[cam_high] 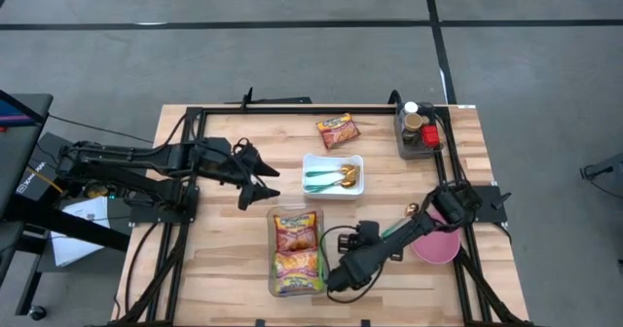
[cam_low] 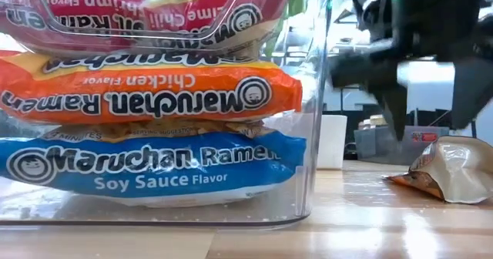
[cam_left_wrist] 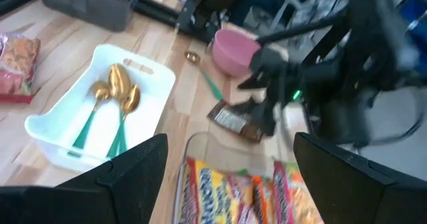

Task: Pick & Place Food Item
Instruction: Adjust the transparent bin, then put the green spoon into the white bin

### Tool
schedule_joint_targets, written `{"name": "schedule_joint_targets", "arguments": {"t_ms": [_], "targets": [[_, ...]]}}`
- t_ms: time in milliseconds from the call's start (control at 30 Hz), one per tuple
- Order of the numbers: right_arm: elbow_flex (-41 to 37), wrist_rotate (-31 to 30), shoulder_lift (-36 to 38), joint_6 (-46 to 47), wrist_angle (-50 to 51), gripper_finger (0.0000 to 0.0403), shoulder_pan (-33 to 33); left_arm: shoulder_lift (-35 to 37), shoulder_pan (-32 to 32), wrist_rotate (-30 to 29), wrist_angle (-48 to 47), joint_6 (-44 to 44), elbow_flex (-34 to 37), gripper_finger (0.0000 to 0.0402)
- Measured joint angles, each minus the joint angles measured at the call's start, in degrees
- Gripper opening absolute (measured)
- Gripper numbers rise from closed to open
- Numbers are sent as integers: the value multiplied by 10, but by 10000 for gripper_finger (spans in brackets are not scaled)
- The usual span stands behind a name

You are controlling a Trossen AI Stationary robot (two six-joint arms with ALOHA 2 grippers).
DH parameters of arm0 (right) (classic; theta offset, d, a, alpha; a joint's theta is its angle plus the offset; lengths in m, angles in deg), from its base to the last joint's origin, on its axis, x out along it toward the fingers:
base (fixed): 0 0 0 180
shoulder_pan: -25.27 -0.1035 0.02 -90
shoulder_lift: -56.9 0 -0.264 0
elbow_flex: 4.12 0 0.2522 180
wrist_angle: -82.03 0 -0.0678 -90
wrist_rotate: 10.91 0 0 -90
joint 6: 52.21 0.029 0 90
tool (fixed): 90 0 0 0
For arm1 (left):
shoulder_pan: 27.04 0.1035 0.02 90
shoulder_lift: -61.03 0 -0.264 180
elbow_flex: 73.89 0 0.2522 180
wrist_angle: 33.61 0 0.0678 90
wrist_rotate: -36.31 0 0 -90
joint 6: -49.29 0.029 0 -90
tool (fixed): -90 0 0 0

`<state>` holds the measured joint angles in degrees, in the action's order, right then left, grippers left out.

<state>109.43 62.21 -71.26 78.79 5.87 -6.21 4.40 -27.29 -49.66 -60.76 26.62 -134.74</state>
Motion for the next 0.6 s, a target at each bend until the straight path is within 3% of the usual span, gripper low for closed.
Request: {"name": "schedule_joint_targets", "arguments": {"t_ms": [400,600], "targets": [[0,-74,108,1,-2,265,25,0,-1,3,-16,12,0,319],[-51,-73,160,-33,-1,265,61,0,-2,4,-10,18,0,319]]}}
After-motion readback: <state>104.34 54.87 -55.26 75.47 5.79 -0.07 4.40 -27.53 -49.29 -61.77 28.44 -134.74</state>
